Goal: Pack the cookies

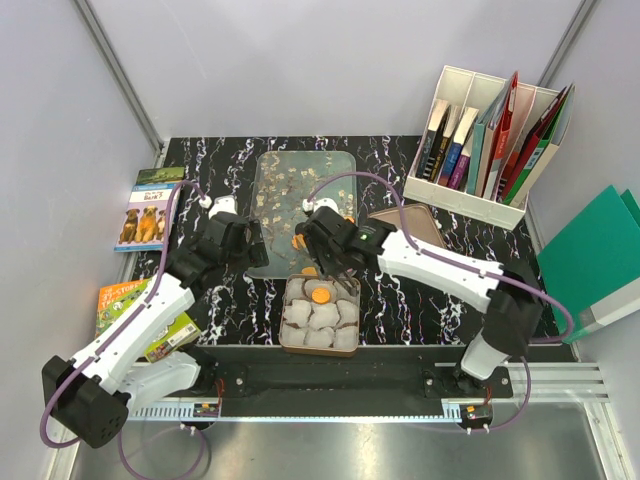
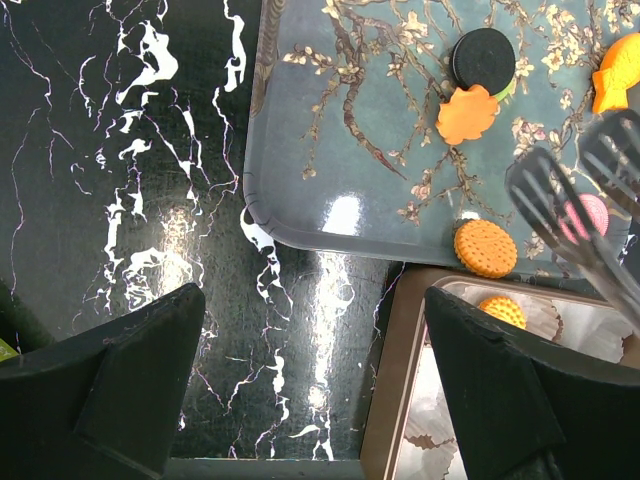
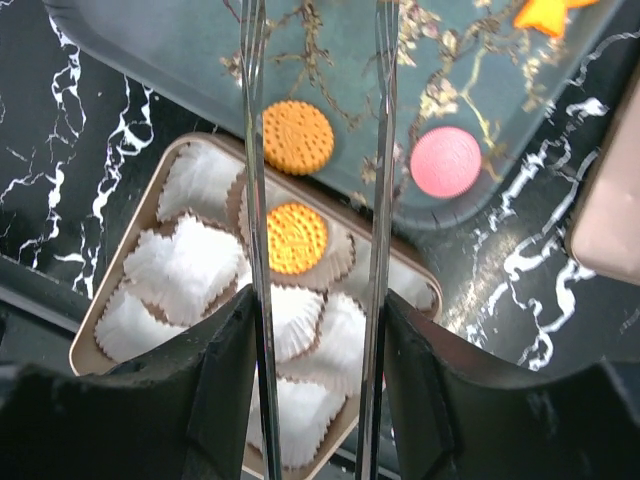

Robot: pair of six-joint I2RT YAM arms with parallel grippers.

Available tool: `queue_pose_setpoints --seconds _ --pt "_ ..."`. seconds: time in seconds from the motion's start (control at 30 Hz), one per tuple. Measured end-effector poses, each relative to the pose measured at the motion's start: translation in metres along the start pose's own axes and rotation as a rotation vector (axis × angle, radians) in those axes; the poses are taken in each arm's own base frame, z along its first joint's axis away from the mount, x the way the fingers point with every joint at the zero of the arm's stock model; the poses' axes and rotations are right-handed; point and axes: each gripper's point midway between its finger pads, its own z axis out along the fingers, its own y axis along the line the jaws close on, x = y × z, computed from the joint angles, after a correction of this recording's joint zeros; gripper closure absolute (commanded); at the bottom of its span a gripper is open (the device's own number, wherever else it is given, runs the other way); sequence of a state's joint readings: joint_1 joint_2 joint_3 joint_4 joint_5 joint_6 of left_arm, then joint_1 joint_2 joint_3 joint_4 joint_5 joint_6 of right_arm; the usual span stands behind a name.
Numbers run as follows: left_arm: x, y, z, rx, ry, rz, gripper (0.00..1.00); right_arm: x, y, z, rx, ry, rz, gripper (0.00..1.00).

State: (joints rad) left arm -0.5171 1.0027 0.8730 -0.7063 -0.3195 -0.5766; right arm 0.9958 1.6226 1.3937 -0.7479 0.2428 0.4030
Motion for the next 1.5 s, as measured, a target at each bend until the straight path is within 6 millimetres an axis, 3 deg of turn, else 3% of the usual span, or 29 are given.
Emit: queue_pose_setpoints --seconds 0.13,0.47,0.63,1.0,1.23,1.5 --pt "0.000 0.000 0.000 0.000 0.001 0.000 0.06 -0.006 0.006 0.018 -0.012 0.022 -0.015 0.44" --pt "0.000 0.000 0.000 0.000 0.001 0.001 0.06 -0.016 0.020 0.037 -0.055 0.031 -0.033 0.44" --pt "0.000 0.000 0.000 -0.001 0.002 0.001 0.06 -0.011 0.013 0.049 -0.036 0.057 -0.026 0.44" --pt "0.001 0.000 0.000 -0.002 0.002 0.001 0.06 -0.016 0.008 0.057 -0.029 0.046 -0.009 0.42" --pt "0.001 0.000 0.000 -0.002 0.002 0.001 0.06 -0.005 0.000 0.075 -0.004 0.086 -0.005 0.41" --pt "0.002 0.001 0.003 -0.008 0.012 0.005 0.06 0.003 -0.005 0.082 0.008 0.107 -0.003 0.49"
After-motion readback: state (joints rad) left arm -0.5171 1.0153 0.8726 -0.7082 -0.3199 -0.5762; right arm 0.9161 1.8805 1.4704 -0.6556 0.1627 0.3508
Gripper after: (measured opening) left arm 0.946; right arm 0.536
